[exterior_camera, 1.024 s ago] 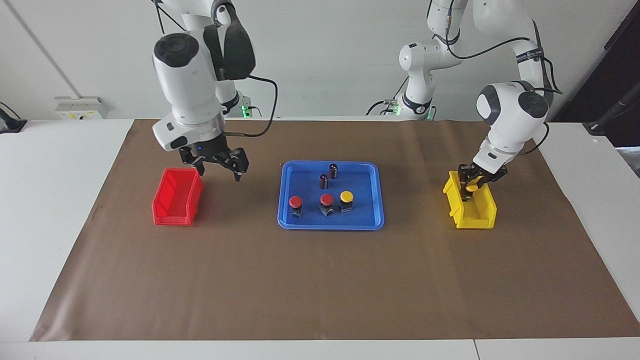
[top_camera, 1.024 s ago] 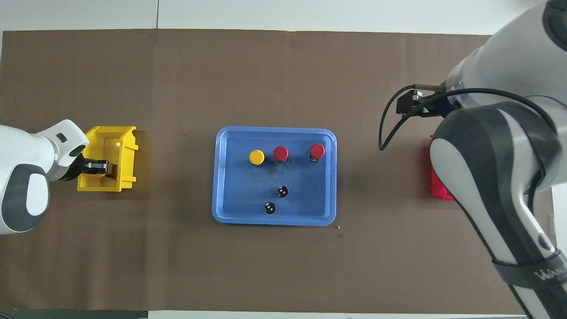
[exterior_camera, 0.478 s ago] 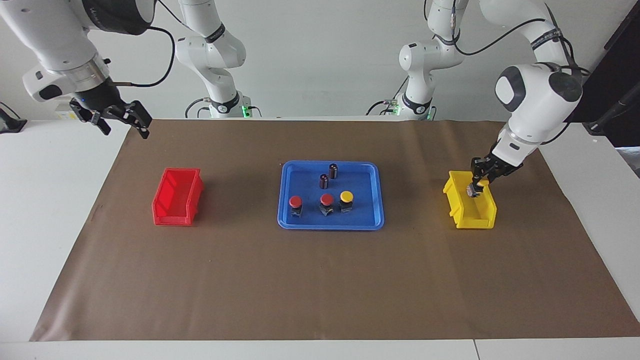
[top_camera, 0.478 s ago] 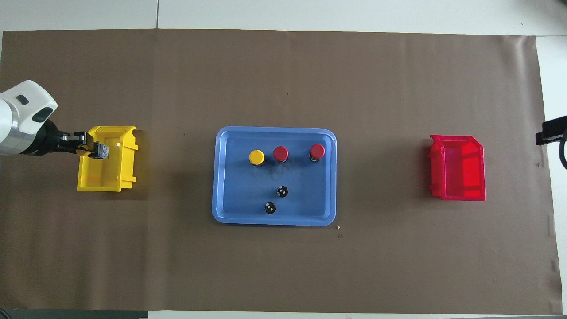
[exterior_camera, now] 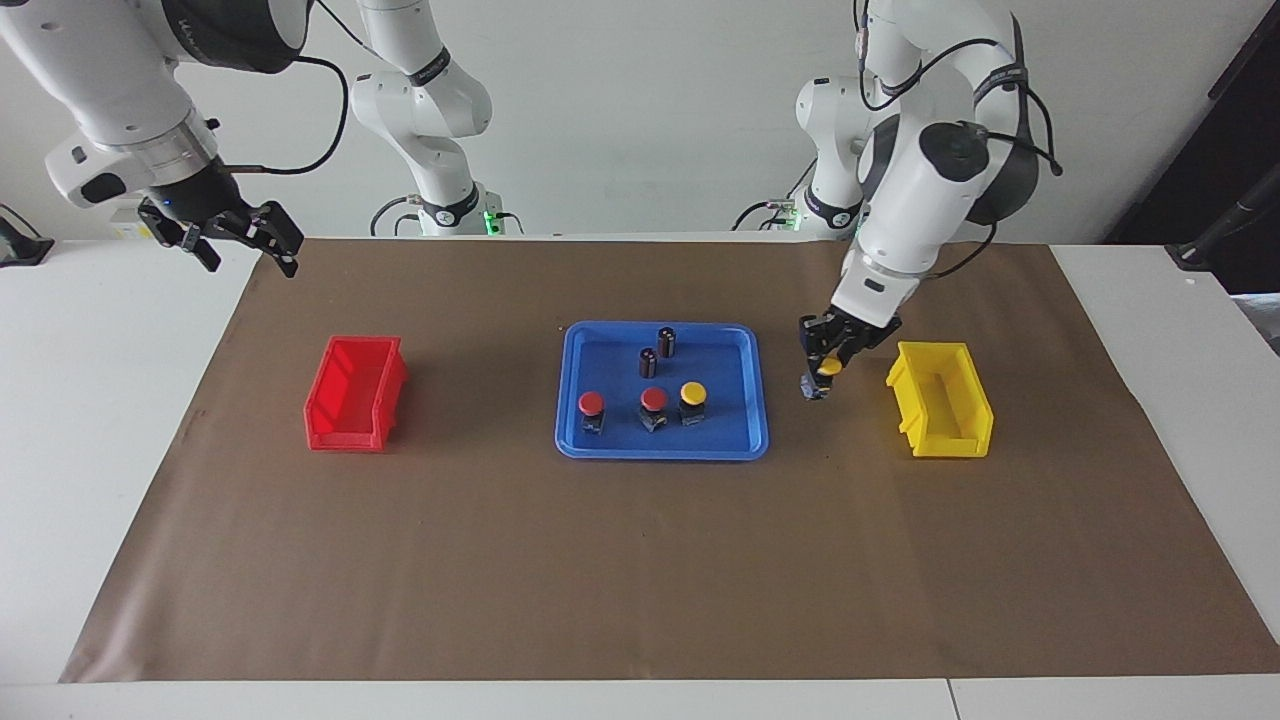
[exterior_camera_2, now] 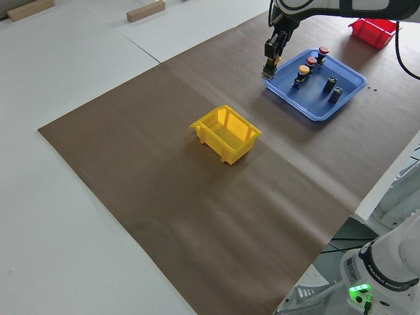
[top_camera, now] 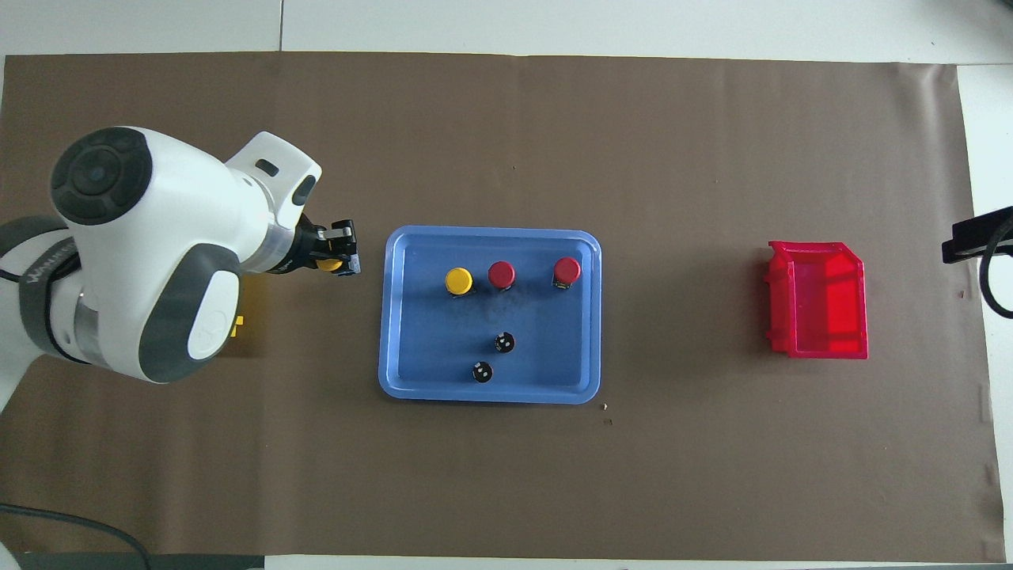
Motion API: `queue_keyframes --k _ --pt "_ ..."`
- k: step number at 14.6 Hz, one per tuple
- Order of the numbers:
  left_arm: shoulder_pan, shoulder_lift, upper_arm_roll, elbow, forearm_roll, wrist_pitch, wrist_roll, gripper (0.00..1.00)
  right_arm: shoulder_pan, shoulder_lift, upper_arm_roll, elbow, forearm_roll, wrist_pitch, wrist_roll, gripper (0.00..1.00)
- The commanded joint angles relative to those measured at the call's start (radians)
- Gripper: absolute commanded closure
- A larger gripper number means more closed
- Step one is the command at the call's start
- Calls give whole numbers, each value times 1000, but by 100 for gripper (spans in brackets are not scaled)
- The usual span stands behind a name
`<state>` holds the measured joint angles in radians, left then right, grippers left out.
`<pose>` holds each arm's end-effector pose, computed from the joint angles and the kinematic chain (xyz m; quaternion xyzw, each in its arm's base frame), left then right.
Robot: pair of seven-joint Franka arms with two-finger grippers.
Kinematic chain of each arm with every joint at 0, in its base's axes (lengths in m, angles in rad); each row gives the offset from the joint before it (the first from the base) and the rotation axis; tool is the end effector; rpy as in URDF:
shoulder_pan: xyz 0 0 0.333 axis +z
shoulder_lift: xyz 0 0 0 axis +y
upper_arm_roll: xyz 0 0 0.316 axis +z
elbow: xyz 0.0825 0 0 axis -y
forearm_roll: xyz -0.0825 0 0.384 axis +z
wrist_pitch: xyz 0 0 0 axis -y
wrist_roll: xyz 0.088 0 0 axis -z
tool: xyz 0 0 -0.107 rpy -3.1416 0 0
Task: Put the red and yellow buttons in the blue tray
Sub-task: 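Carry the second yellow button with the left gripper into the blue tray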
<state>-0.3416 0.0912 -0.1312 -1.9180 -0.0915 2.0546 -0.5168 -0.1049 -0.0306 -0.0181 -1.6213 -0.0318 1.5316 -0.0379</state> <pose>0.5206 -0.2699 0.4497 0.9977 0.0427 -0.0021 0.0522 0.5354 -0.0699 0.6143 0.9985 -0.0427 -0.0307 0.0132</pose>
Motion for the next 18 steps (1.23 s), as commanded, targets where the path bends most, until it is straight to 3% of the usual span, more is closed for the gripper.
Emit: queue_keyframes --k 1,7,9,10,11,12,15,18 --pt "-71 45 19 -19 -17 48 -26 95 -25 0 32 -16 -7 18 4 0" --pt "-103 120 21 -24 -13 143 -62 95 4 -11 32 -12 4 7 4 0" --pt "-105 140 21 -35 -11 160 -62 89 5 -12 32 -15 4 4 4 0" --pt "-105 140 21 -33 -11 154 -60 60 5 -12 32 -15 4 4 4 0" --pt "-105 140 22 -29 -8 145 -60 18 5 -14 32 -19 4 4 3 0" --pt "-105 137 22 -24 12 131 -60 4 4 -18 30 -22 3 4 4 0" --pt "-85 70 28 84 36 -87 -40 0 2 -17 30 -22 4 7 3 0" --pt "16 47 30 267 36 -334 47 0 4 -18 32 -23 4 4 1 0"
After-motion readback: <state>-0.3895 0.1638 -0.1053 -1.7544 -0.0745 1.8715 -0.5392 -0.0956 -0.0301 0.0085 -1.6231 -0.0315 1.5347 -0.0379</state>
